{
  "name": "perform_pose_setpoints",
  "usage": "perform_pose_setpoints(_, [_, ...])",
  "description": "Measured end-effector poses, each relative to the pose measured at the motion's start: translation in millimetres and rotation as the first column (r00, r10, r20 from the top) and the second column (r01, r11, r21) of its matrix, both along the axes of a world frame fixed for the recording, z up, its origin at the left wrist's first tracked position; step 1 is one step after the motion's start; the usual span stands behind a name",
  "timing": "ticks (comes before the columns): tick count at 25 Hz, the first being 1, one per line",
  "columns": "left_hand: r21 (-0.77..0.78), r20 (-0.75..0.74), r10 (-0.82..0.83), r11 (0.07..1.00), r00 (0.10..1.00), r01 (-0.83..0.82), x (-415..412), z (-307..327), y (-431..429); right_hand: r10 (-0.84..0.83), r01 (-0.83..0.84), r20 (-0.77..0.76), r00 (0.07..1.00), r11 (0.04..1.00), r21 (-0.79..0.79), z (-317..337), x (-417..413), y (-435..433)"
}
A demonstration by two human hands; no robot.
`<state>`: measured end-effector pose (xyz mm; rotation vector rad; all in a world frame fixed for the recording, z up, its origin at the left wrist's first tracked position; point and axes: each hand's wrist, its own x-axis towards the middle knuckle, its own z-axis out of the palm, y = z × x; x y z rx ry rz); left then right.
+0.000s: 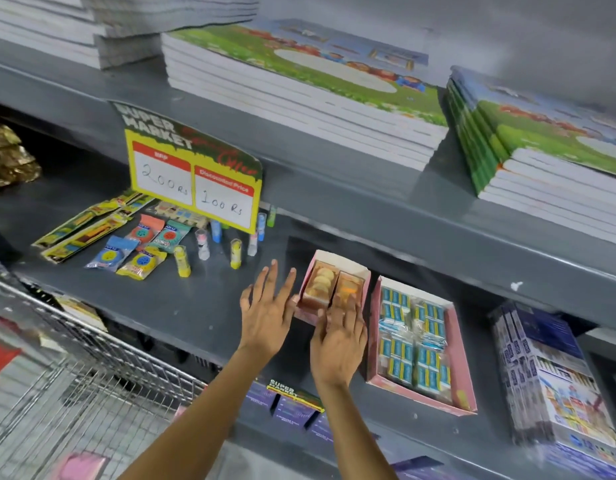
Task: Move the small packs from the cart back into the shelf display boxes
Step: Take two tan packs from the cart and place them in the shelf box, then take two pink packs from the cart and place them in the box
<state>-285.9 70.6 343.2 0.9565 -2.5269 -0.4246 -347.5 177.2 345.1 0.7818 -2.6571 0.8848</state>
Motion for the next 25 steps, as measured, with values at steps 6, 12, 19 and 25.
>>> perform_pose_setpoints(6, [0.106, -0.114, 0.351, 0.934, 0.929, -0.34, 106.4, -9.6, -51.0, 0.331, -0.33, -0.023, 0.943, 0.943, 0.028, 3.3, 65.8, -52.0])
perform_pose_setpoints(12, [0.198, 0.062, 0.706, 0.684, 0.706, -0.702, 269.1, -61.4, -76.4, 0.714, -0.714, 0.037, 0.7, 0.699, 0.018, -31.1, 188.9, -103.8])
perform_pose_setpoints(19, [0.355, 0.343, 0.8, 0.375, 0.493, -0.856, 348.7, -197.0, -66.3, 0.471, -0.631, 0.495, 0.731, 0.743, 0.225, -181.4, 263.5, -123.1])
perform_pose_setpoints(25, [0.492, 0.523, 0.71, 0.199, 0.471, -0.848, 330.3, -310.8, -64.6, 0.191, -0.506, 0.541, 0.819, 0.684, 0.525, -299.4, 244.9, -126.5])
